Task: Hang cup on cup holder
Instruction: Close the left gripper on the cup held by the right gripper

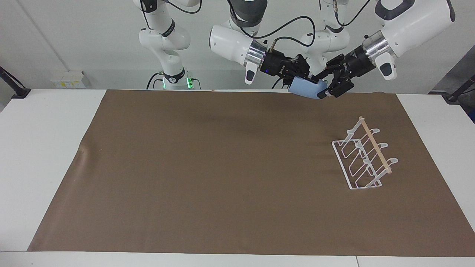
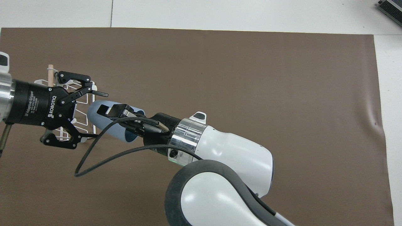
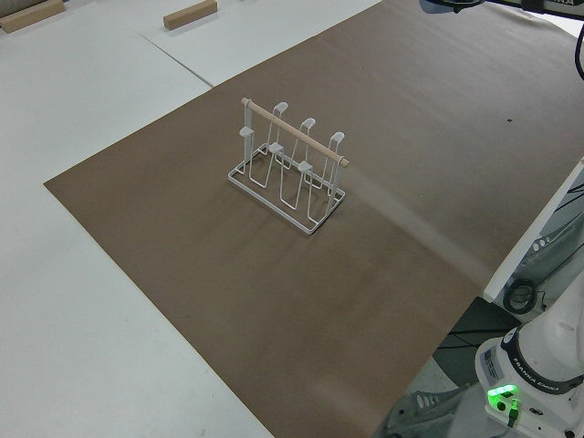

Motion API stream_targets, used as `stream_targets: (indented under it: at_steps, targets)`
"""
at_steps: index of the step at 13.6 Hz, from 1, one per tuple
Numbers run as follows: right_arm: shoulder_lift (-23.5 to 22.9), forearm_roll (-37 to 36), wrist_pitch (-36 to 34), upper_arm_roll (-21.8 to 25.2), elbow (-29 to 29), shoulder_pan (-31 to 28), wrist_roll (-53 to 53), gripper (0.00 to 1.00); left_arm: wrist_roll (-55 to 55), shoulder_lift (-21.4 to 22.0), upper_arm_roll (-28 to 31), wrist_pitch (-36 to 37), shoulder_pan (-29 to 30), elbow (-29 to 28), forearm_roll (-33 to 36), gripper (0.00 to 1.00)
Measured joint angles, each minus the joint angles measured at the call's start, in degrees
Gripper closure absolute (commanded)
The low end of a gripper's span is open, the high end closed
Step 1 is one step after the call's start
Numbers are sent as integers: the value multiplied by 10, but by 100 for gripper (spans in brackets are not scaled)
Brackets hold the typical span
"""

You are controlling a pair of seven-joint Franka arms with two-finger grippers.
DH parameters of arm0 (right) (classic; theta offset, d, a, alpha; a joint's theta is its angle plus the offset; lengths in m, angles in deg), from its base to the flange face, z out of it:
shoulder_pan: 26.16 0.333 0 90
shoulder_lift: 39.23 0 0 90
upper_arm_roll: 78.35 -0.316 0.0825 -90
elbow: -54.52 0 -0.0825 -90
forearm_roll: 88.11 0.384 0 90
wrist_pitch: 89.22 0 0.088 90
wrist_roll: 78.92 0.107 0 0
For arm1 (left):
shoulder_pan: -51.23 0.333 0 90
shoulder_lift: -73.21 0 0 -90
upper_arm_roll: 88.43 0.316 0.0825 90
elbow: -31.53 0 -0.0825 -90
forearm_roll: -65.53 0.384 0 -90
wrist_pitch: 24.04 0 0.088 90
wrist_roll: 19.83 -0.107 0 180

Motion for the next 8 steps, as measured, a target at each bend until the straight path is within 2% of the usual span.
stream_targets:
  at_steps: [2,3,4,5,8]
  targets:
    - [0,0,0,0,0,0,0,100,0,0,0,-3,-1,-2,1,0]
    - [0,0,0,0,0,0,0,100,0,0,0,-3,-1,-3,1,11]
    - [0,0,0,0,0,0,0,100,0,0,0,-3,-1,-3,1,59]
    - [0,0,0,0,0,0,0,100,0,0,0,-3,-1,-3,1,100]
    - [-1,0,-1,0,-1,0,0,100,-5,1,0,-6,-3,-2,11,100]
